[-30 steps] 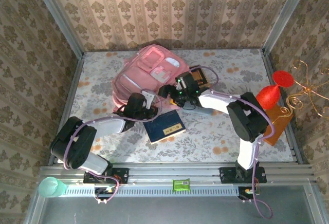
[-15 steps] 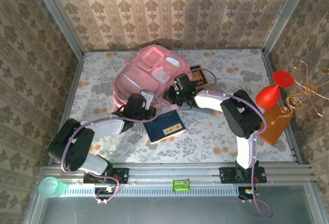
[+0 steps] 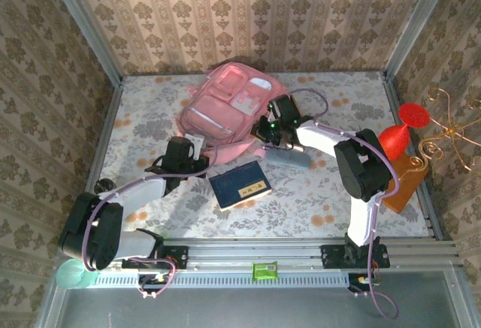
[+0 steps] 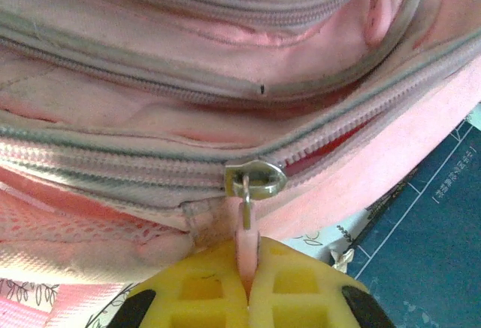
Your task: Pack the student bag
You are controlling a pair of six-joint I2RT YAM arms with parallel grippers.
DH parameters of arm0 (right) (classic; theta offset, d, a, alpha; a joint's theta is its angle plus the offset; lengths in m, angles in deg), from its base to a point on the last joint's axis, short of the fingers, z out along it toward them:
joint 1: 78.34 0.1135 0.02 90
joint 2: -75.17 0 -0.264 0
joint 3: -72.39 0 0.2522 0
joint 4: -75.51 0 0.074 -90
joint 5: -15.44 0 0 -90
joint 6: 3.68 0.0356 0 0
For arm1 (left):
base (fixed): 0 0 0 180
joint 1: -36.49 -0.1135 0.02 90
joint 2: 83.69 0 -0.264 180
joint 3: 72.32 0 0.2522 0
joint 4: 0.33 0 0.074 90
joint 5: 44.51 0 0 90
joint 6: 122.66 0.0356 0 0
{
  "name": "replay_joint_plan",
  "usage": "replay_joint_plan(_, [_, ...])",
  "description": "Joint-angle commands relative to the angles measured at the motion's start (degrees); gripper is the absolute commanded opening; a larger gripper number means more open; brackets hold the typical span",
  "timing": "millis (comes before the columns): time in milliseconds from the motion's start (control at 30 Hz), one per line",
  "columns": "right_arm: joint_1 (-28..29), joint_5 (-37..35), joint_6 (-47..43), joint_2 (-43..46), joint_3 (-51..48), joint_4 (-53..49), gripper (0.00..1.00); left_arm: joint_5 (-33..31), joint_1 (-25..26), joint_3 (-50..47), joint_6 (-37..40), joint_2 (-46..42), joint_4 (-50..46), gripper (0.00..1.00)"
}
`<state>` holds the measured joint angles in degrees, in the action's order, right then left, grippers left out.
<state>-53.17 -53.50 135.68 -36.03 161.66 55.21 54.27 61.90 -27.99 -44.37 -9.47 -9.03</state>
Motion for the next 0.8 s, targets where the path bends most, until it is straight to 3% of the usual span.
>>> replay_joint_plan(0, [-1.9, -0.5, -9.1, -2.2, 7.5, -5.6, 0.06, 3.3, 0.4, 0.6, 1.0, -0.3, -2.5, 0.00])
replay_joint_plan(133, [-2.4, 0.4, -11.1, -5.5, 13.4, -9.1, 0.14, 8.1, 5.2, 2.3, -0.7, 0.0, -0.3, 0.00])
replay_joint_plan(267, [-4.3, 0.3, -13.4, -6.5, 16.9, -12.9, 0.29, 9.8, 8.7, 5.5, -2.9, 1.9, 2.5, 0.00])
replay_joint_plan(433, [-6.6, -3.2, -14.0, 2.8, 7.6, -11.7, 0.60, 8.6, 11.8, 8.6, -3.4, 5.4, 4.2, 0.00])
replay_joint_plan(533, [-5.4, -0.5, -9.2, 8.3, -1.0, -5.9, 0.77, 8.3, 12.9, 8.6, -3.6, 7.0, 5.1, 0.00])
replay_joint_plan(600, [-3.6, 0.8, -5.9, 10.0, -4.9, -3.0, 0.84, 8.0, 13.2, 8.6, -3.3, 7.9, 5.3, 0.00])
replay_joint_plan(767, [1.9, -0.9, -0.9, 8.8, -7.3, 0.9, 0.89, 7.6, 13.9, 8.7, -2.8, 8.8, 5.3, 0.00])
